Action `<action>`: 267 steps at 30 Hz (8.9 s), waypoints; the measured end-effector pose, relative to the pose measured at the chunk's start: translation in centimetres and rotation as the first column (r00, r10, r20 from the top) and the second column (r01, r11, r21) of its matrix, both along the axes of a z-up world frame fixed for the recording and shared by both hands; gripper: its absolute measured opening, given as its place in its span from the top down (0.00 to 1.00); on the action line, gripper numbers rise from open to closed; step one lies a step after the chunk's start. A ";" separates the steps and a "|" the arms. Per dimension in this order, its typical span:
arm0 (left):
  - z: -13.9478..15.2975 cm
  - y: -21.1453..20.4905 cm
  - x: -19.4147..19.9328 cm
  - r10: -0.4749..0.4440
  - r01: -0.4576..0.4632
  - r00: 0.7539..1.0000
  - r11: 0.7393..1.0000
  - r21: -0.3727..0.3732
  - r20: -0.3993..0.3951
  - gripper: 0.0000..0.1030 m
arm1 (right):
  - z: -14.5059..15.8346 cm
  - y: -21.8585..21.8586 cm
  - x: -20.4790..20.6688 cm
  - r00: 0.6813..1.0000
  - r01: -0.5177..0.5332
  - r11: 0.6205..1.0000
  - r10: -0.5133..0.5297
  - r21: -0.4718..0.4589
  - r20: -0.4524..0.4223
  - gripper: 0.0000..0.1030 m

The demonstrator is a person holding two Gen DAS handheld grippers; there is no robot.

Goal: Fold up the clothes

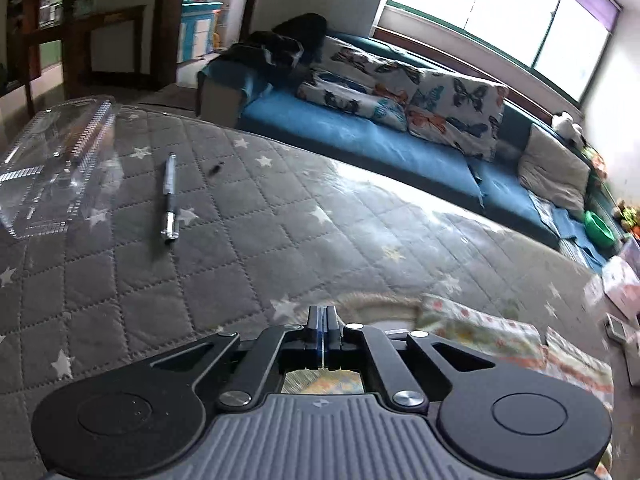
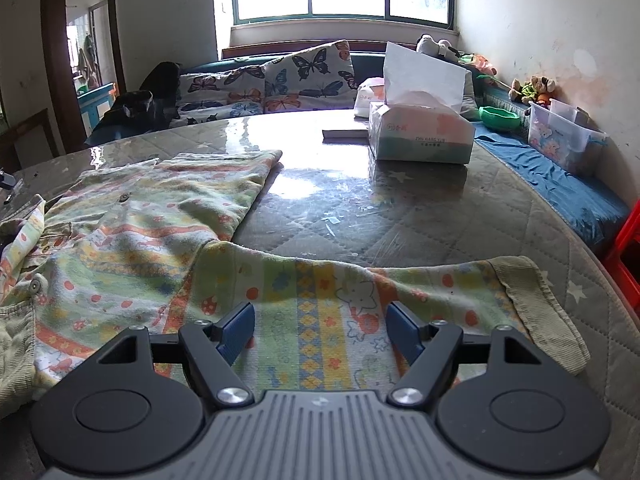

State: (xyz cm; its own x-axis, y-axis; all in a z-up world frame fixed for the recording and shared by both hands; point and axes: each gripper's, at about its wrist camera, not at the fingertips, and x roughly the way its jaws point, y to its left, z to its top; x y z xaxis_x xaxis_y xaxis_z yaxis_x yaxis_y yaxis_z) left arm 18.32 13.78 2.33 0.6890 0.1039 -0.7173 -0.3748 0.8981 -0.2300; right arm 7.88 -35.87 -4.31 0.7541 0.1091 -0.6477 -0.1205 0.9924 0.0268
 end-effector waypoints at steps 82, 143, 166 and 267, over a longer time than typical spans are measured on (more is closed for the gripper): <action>-0.1 1.5 -17.4 0.105 -0.113 0.992 0.984 0.137 0.069 0.98 | 4.0 10.6 -5.0 0.926 -0.356 0.925 0.368 -0.134 0.080 0.06; -4.2 7.1 -16.6 0.253 -0.247 0.967 0.944 0.218 -0.001 0.88 | 0.7 16.6 -5.0 0.754 -0.655 0.754 0.647 -0.052 -0.116 0.03; -1.1 -9.7 -14.6 -0.284 0.273 0.958 0.947 0.168 0.048 0.81 | 2.2 11.7 -3.9 0.911 -0.411 0.911 0.412 0.029 -0.030 0.37; -3.2 -18.4 -15.1 -0.424 0.427 0.904 0.895 0.131 -0.050 0.00 | 5.2 -4.9 -3.1 0.988 0.045 0.965 -0.081 0.257 0.130 0.89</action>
